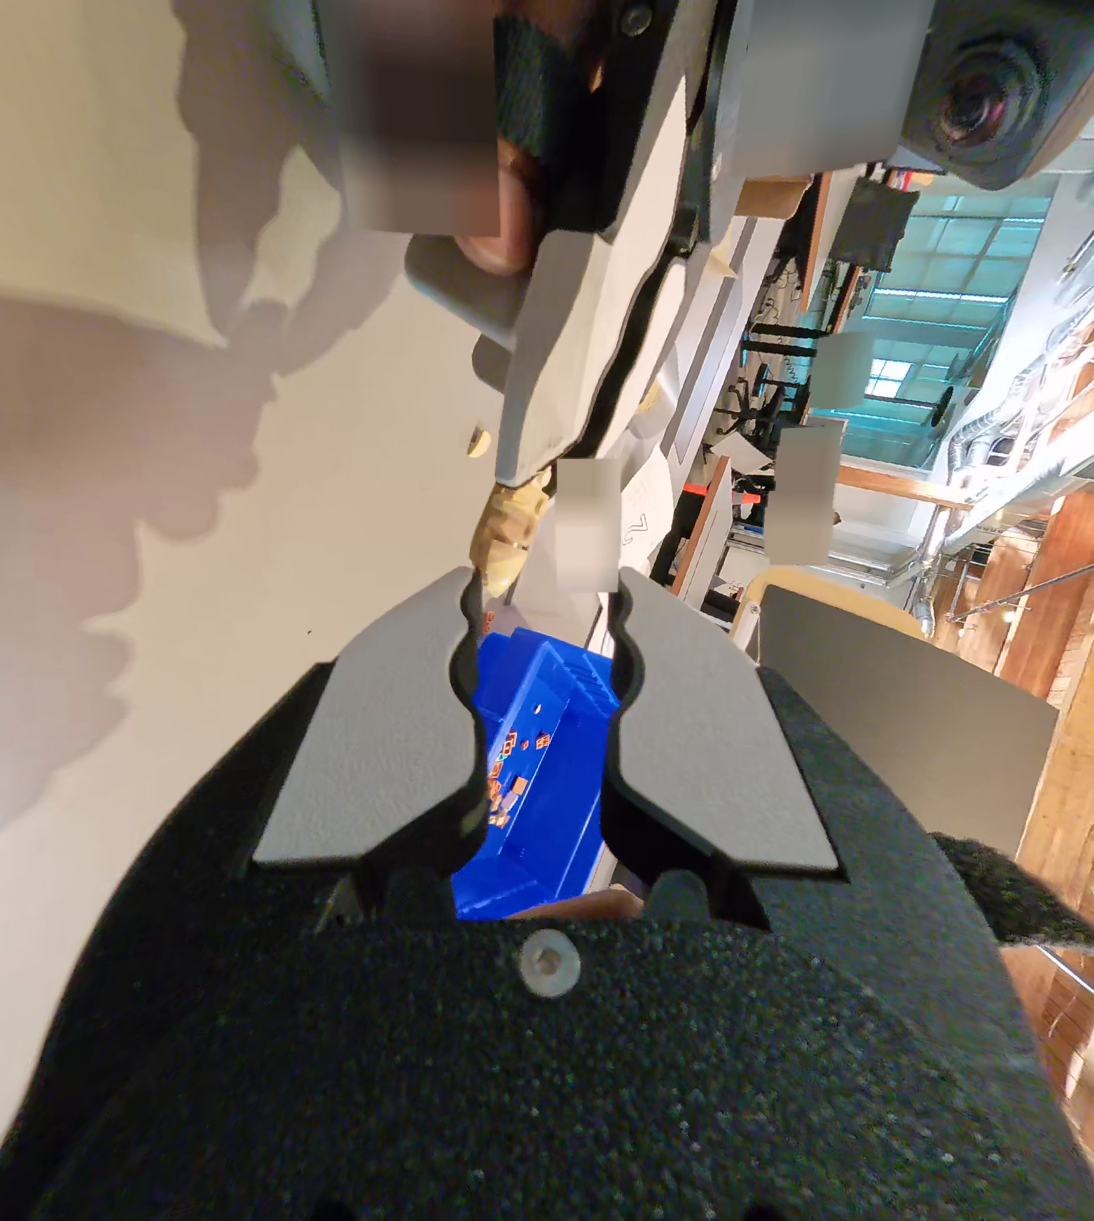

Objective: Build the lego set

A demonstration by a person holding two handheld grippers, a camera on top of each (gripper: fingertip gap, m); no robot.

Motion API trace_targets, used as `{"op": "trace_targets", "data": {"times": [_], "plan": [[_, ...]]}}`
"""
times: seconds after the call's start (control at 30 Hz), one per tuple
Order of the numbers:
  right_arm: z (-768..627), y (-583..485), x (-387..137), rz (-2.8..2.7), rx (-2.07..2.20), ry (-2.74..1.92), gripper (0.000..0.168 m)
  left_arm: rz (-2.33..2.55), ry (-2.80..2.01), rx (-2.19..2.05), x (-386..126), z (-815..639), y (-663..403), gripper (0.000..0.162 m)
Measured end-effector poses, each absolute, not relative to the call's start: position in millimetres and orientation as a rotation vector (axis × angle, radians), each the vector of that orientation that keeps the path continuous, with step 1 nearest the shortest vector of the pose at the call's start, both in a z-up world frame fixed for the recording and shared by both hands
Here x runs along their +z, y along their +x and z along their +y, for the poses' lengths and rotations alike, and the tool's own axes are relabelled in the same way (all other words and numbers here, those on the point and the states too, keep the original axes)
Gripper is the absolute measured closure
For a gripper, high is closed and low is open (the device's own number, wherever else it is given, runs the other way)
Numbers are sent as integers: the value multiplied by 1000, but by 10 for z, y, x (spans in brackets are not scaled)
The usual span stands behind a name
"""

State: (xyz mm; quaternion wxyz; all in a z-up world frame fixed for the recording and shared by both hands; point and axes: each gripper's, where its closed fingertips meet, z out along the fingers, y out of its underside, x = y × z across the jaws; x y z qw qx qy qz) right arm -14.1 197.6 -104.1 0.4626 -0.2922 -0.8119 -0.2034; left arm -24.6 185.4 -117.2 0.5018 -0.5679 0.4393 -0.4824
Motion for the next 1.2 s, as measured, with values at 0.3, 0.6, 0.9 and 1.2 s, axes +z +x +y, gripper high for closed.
{"op": "trace_targets", "data": {"times": [0.3,0.6,0.9,1.2], "plan": [[1973,-156,-978,-2001,-501,-709,130,1036,-1355,-1198,-1132,1848,-266,146],[1958,-152,-972,-2048,-487,-692,128,1046,-1348,-1213,-1129,1825,-255,145],[1976,-162,-973,-2087,-487,-683,126,1038,-1352,-1217,-1128,1835,-254,146],[1992,-169,-981,-2132,-485,-694,125,1036,-1356,-1214,-1131,1840,-251,145]]}}
